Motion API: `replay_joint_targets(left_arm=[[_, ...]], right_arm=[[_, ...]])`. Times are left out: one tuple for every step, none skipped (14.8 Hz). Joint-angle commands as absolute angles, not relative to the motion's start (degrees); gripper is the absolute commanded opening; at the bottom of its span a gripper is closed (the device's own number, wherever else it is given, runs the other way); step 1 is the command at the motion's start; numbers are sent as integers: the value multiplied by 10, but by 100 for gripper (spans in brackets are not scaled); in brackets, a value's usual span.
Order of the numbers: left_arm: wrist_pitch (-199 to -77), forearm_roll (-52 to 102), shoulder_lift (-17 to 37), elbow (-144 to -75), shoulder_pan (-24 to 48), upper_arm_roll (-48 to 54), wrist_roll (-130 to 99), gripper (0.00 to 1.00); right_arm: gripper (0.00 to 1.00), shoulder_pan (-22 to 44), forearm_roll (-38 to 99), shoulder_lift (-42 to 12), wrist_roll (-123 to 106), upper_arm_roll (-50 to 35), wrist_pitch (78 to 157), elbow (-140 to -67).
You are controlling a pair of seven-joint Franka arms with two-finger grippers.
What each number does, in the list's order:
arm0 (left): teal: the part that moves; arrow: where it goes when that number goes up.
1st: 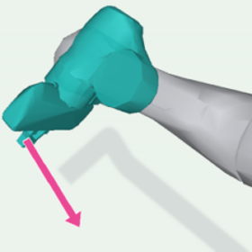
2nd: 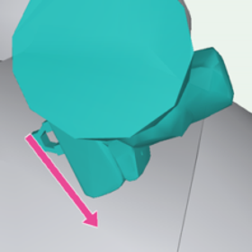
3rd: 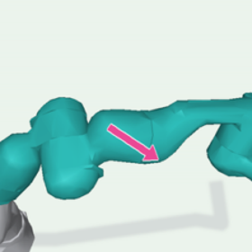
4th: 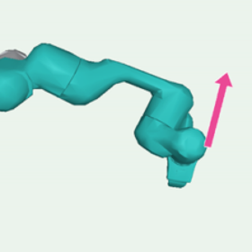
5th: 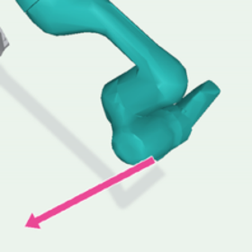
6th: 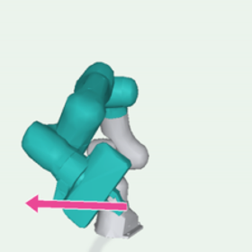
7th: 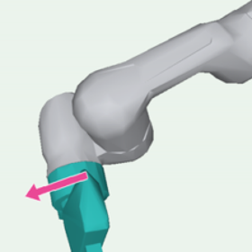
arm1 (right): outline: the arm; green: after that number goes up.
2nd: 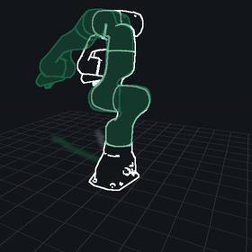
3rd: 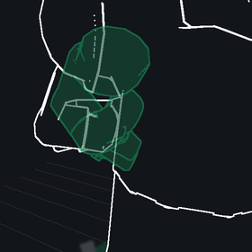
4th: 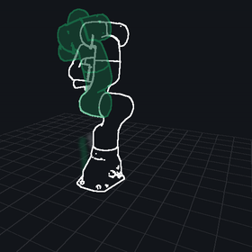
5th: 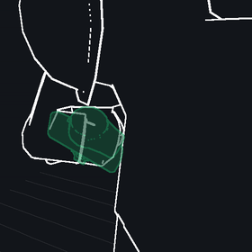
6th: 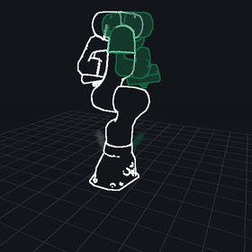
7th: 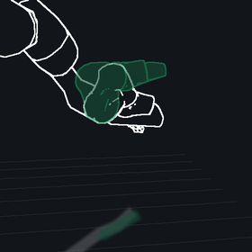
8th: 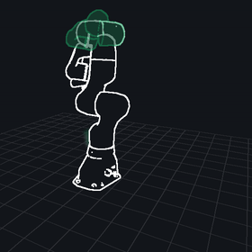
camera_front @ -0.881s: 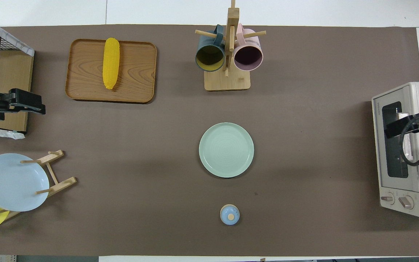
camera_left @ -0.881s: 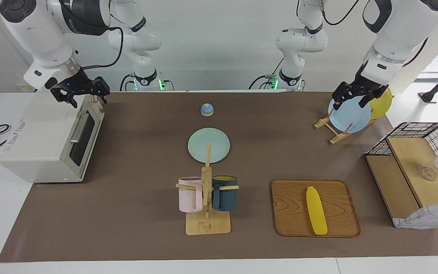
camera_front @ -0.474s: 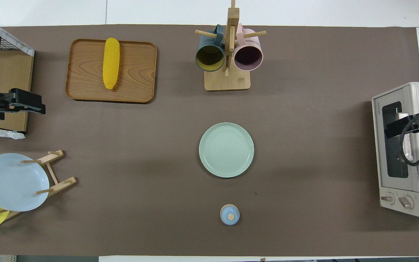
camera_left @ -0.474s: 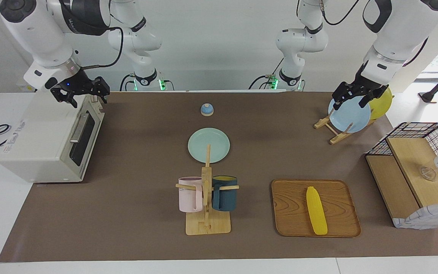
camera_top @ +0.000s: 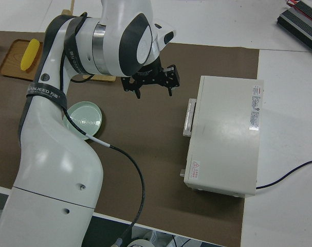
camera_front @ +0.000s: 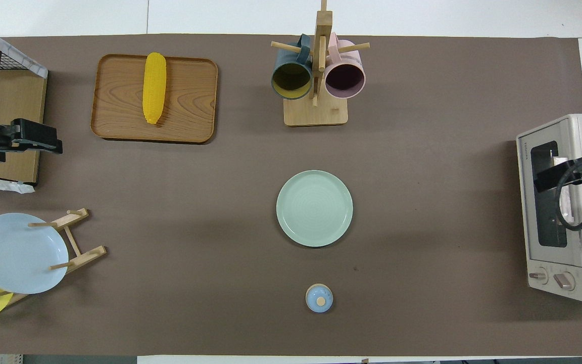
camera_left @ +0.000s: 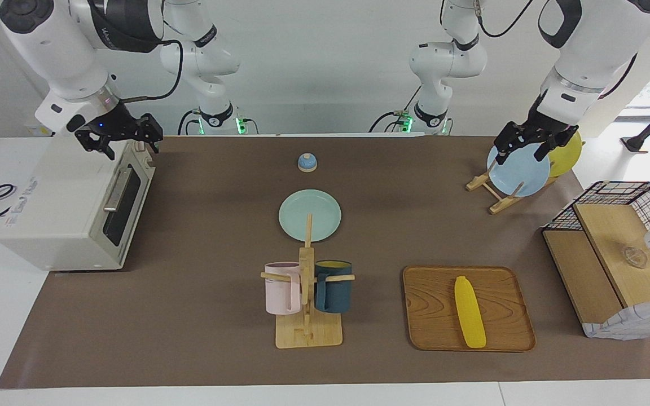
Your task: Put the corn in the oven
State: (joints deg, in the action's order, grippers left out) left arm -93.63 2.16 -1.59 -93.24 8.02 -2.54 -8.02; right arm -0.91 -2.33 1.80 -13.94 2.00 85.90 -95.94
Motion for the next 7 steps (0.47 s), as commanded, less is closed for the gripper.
replay_joint_targets(left_arm=[[-950,20,-20,-935,77,-23,-76,100],[-955,20,-19,-935,77,-23,-76,100],[-959,20,-18,-935,78,-23,-76,100],[-963,21,-17,-935,78,-23,-76,100],[-966,21,-11,-935,78,-22,-76,100],[-968,21,-4,-933,78,-23,-76,100],[-971,22,-1,-934,78,-22,-76,100]], right_arm=[[100,-12,-10,20,-131,19,852,-956],[100,-12,-10,20,-131,19,852,-956],[100,-12,-10,20,-137,19,851,-956],[100,-12,-10,21,-135,19,848,-956],[100,-9,-10,21,-133,18,849,-956],[100,-5,-10,21,-132,18,851,-956],[100,-5,-10,21,-134,18,849,-956]])
